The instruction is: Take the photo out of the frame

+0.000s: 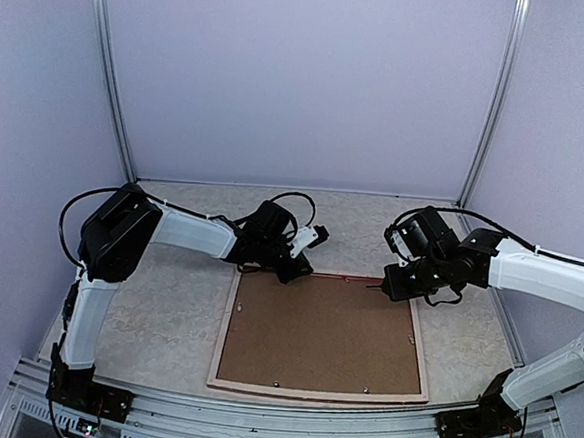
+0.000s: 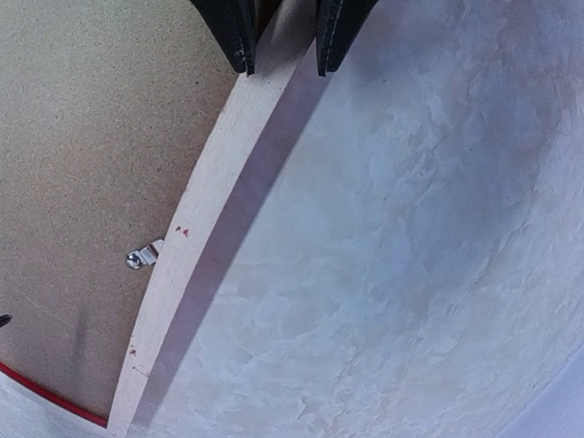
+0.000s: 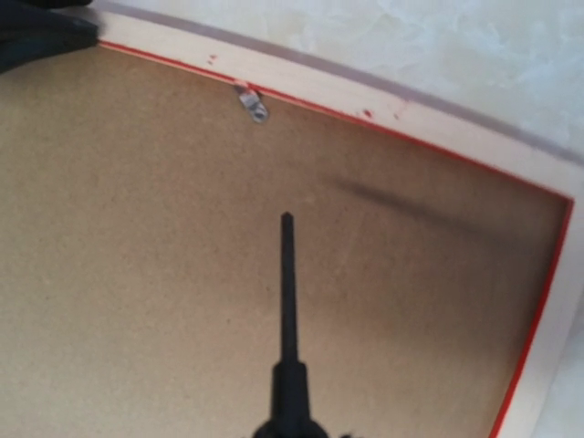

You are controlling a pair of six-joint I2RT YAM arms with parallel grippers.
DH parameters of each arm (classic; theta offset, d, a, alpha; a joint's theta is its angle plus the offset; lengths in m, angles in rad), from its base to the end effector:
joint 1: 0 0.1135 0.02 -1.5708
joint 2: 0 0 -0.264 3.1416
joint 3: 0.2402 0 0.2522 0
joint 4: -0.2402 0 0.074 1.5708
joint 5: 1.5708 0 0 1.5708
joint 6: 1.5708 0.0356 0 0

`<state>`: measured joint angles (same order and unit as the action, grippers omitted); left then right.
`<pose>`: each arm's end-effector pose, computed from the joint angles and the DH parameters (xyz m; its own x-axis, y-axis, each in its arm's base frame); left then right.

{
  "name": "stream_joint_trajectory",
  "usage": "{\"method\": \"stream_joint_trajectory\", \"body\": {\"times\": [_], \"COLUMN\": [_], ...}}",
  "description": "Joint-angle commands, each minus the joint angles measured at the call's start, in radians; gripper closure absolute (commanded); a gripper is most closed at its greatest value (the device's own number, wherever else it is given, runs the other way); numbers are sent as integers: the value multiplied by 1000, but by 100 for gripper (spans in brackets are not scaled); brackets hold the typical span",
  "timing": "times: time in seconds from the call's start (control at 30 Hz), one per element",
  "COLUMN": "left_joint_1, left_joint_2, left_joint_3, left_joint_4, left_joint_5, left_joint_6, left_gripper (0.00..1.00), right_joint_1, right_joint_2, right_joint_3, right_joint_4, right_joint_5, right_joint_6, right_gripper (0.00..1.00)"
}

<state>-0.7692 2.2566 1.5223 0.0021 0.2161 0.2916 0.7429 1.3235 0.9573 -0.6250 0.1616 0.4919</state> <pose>0.3468 -0.3464 0.1255 -0.2318 0.6152 -0.7535 0.8985 0.4322 0.0765 0.1993 0.1753 0.2465 -0.8278 -0.1274 -0.5463 -0.2402 0.9606 0.1400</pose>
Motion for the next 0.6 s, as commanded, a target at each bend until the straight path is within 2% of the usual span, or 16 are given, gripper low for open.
{"method": "stream_joint_trajectory", "body": {"times": [0.0,0.4,0.57], "left_joint_1": [28,24,10], "left_joint_2": [0,-131,-190], "left_joint_3": [-86,-260,-241], "left_joint_4": [-85,-63,-95], "left_joint_5": [-63,-113,-118], "left_joint_6": [-75,-212,-217], "left_gripper": [81,83,78], "right_joint_1": [-10,-17,-17], "right_joint_2": [0,3,-20], "right_joint_3": [17,10,-15], "right_joint_4": [30,44,100], "right_joint_5": [6,16,-40], "right_joint_6": [9,-9,-28], "right_gripper": [100,100,100]}}
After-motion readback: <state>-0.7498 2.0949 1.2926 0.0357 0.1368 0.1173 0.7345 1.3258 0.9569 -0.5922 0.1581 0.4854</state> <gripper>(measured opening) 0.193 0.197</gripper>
